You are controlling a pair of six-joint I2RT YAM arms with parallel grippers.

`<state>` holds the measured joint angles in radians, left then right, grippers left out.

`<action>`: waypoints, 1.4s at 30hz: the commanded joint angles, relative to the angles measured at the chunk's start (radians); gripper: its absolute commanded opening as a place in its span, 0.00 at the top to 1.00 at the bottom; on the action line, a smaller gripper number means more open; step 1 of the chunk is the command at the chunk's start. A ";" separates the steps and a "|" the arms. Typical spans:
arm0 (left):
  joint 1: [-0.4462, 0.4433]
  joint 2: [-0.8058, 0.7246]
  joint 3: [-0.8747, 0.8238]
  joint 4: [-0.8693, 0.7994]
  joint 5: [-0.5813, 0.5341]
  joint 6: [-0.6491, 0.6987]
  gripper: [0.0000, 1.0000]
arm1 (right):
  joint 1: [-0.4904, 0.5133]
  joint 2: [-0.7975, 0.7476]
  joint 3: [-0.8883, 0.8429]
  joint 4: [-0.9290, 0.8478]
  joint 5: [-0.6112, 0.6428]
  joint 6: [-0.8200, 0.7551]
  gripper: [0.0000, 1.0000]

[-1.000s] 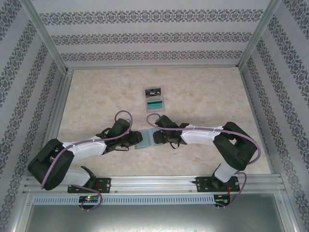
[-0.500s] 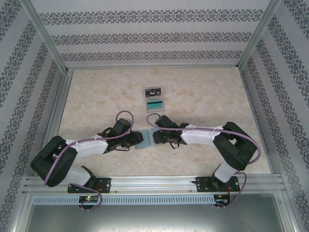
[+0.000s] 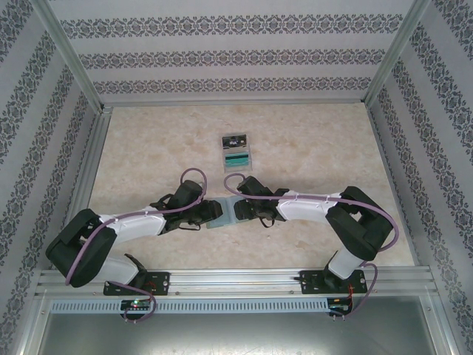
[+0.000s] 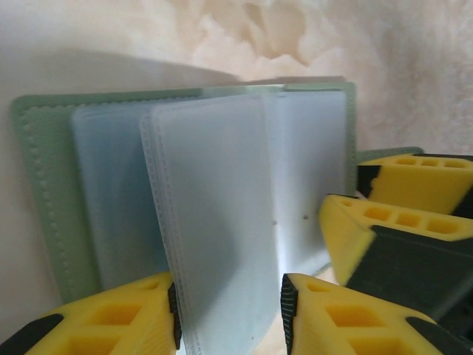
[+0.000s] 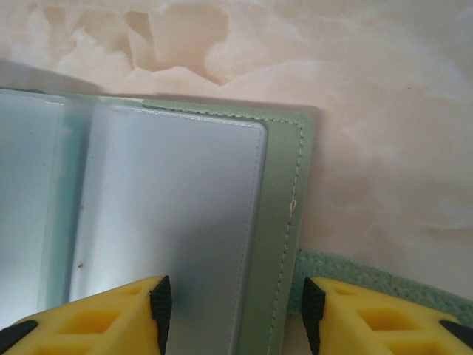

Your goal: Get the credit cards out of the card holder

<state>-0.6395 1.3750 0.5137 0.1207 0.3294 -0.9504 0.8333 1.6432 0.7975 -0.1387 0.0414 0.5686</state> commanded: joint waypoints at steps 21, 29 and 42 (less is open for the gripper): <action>-0.075 0.075 0.122 0.110 0.021 0.015 0.56 | -0.099 -0.080 -0.096 0.040 -0.004 0.050 0.47; -0.107 0.186 0.209 0.188 0.076 0.003 0.57 | -0.181 -0.051 -0.148 0.126 -0.167 0.113 0.60; -0.096 0.037 0.116 0.060 -0.055 0.044 0.60 | -0.233 -0.142 -0.184 0.094 -0.125 0.112 0.61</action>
<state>-0.7456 1.4647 0.6746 0.2386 0.3378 -0.9325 0.6121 1.5341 0.6357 0.0189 -0.1211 0.6827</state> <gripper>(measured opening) 0.412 0.389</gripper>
